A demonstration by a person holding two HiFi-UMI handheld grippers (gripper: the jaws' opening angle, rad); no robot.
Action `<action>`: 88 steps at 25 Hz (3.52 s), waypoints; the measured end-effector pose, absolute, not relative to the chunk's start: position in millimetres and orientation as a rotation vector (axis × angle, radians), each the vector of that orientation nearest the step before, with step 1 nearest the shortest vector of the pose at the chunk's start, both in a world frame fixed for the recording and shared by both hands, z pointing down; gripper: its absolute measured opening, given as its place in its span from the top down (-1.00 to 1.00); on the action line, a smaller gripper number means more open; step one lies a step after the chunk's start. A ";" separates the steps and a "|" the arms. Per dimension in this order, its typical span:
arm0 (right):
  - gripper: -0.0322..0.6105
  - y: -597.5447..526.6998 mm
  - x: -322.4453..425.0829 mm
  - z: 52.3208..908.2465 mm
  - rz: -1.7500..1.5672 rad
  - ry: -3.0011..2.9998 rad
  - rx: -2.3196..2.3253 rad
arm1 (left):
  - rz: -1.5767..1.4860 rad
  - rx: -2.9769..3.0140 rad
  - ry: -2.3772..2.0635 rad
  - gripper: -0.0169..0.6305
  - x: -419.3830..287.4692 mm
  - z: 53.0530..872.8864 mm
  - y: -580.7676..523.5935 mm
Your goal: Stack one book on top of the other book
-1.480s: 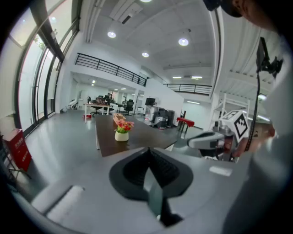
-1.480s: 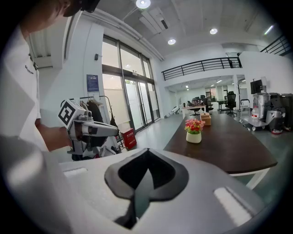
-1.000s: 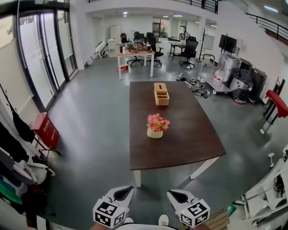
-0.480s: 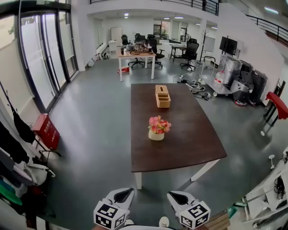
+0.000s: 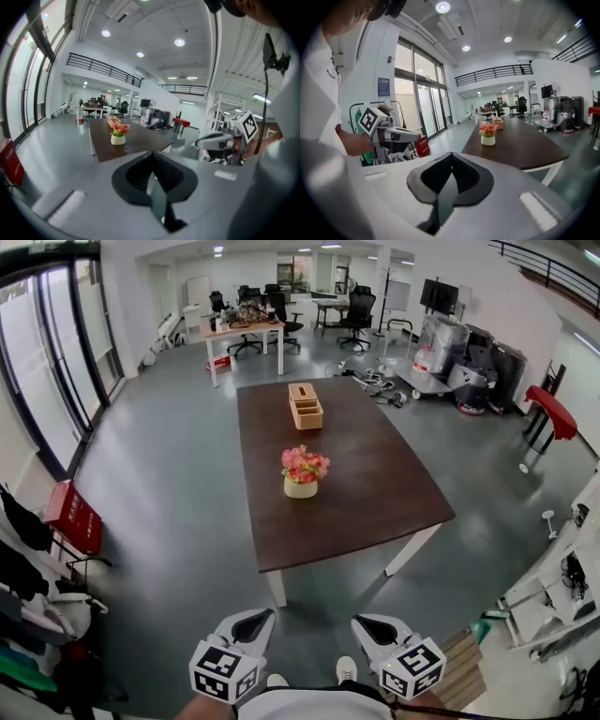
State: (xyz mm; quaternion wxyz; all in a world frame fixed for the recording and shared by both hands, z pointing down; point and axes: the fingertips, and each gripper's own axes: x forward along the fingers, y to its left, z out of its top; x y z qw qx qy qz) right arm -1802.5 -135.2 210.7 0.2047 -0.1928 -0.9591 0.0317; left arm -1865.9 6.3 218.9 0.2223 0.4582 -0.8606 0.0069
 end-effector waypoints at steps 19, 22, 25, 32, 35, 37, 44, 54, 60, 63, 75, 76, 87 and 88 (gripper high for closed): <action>0.89 -135.5 -1662.6 239.5 0.340 -2.653 0.100 | 0.293 1.814 -1.965 0.93 -1814.7 240.5 -82.1; 0.89 -156.2 -1636.8 240.3 0.377 -2.668 0.207 | 0.310 1.892 -1.923 0.93 -1791.7 239.1 -109.2; 0.89 -176.1 -1612.3 241.3 0.405 -2.688 0.287 | 0.302 1.950 -1.868 0.93 -1763.7 242.7 -134.5; 0.89 -191.1 -1544.6 271.9 0.279 -2.727 0.392 | 0.326 2.031 -1.811 0.93 -1706.8 280.7 -165.4; 0.89 -214.3 -1500.4 280.5 0.257 -2.733 0.545 | 0.321 2.144 -1.733 0.93 -1659.3 295.9 -192.7; 0.89 -226.1 -1450.9 279.9 0.299 -2.723 0.643 | 0.306 2.194 -1.663 0.93 -1610.1 297.5 -206.9; 0.89 -243.3 -1323.9 271.2 0.346 -2.689 0.992 | 0.295 2.394 -1.484 0.93 -1501.4 286.0 -249.7; 0.89 -227.7 -1249.9 281.4 0.402 -2.648 1.259 | 0.398 2.532 -1.254 0.93 -1419.0 292.8 -261.6; 0.89 -229.5 -1221.6 281.1 0.431 -2.605 1.373 | 0.421 2.600 -1.168 0.93 -1388.2 284.6 -278.8; 0.89 -234.3 -1206.0 278.8 0.437 -2.580 1.446 | 0.444 2.633 -1.127 0.93 -1375.7 282.7 -284.5; 0.89 -262.0 -1160.8 283.8 0.492 -2.442 1.622 | 0.475 2.681 -0.912 0.93 -1316.1 283.8 -337.9; 0.89 -264.8 -1155.1 283.5 0.493 -2.423 1.643 | 0.477 2.691 -0.883 0.93 -1308.8 285.0 -344.3; 0.89 -315.7 -1073.9 262.6 0.464 -2.222 1.904 | 0.478 2.867 -0.583 0.93 -1203.4 275.5 -436.1; 0.89 -319.1 -1068.9 263.6 0.476 -2.201 1.926 | 0.478 2.876 -0.558 0.93 -1195.1 273.9 -444.6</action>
